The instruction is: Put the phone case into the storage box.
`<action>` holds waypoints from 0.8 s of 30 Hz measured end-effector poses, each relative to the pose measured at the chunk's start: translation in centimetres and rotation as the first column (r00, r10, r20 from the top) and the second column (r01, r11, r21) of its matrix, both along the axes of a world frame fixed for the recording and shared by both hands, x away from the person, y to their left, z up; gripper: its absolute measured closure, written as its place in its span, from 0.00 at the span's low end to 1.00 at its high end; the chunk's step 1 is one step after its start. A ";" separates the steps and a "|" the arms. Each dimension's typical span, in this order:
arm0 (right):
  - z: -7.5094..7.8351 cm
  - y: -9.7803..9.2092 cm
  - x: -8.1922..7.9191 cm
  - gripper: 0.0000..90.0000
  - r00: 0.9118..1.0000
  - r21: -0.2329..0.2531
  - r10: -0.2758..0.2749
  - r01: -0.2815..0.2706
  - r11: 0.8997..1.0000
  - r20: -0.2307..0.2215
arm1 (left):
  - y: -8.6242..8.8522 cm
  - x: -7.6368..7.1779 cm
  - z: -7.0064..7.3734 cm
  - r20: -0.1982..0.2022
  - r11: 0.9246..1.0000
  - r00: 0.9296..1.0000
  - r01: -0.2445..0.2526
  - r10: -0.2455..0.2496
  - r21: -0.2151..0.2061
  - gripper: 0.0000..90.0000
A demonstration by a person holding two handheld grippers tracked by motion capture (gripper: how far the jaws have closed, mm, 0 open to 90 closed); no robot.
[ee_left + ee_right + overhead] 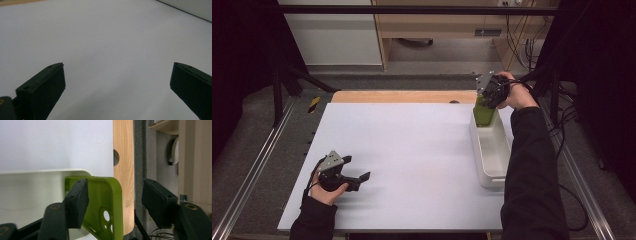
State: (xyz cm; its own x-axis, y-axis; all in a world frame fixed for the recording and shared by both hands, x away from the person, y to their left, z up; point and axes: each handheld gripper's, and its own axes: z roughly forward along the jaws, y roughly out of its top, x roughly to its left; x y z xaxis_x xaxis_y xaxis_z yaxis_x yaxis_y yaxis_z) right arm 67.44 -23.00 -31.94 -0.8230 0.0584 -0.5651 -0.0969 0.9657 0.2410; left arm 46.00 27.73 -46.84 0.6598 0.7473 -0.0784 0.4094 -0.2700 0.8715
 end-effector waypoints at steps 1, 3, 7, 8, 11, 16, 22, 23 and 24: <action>0.2 -0.1 -0.1 0.39 1.000 0.017 -0.008 0.008 1.000 0.010 | 0.0 0.0 0.0 0.000 1.000 1.000 0.000 0.000 0.000 0.00; 0.5 -0.2 -0.2 0.35 1.000 0.059 -0.028 0.027 0.998 0.013 | 0.0 0.0 0.0 0.001 1.000 1.000 0.000 0.000 0.000 0.00; 1.3 -0.3 -0.6 0.28 0.997 0.141 -0.076 0.072 0.987 0.017 | 0.0 0.0 0.1 0.003 1.000 1.000 0.001 -0.001 -0.001 0.00; 1.5 -0.4 -0.7 0.27 0.997 0.153 -0.080 0.076 0.985 0.018 | 0.0 0.0 0.1 0.003 1.000 1.000 0.001 -0.001 0.000 0.00; 2.1 -0.5 -1.2 0.22 0.994 0.215 -0.112 0.106 0.971 0.015 | 0.1 -0.1 0.1 0.004 1.000 1.000 0.000 0.000 -0.001 0.00; 3.0 -0.6 -2.1 0.14 0.987 0.304 -0.159 0.148 0.941 0.012 | 0.1 -0.1 0.1 0.005 1.000 1.000 -0.004 0.004 -0.002 0.00; 4.1 -0.5 -3.5 0.08 0.979 0.417 -0.204 0.180 0.891 0.013 | 0.1 -0.2 0.1 0.012 1.000 1.000 0.001 -0.001 -0.003 0.00; 4.3 -0.5 -3.8 0.07 0.975 0.443 -0.224 0.199 0.874 0.003 | 0.1 -0.2 0.1 0.012 1.000 1.000 0.002 -0.002 -0.004 0.00; 4.4 -0.5 -3.9 0.07 0.973 0.455 -0.231 0.205 0.867 0.002 | 0.1 -0.2 0.1 0.012 1.000 1.000 0.003 -0.003 -0.004 0.00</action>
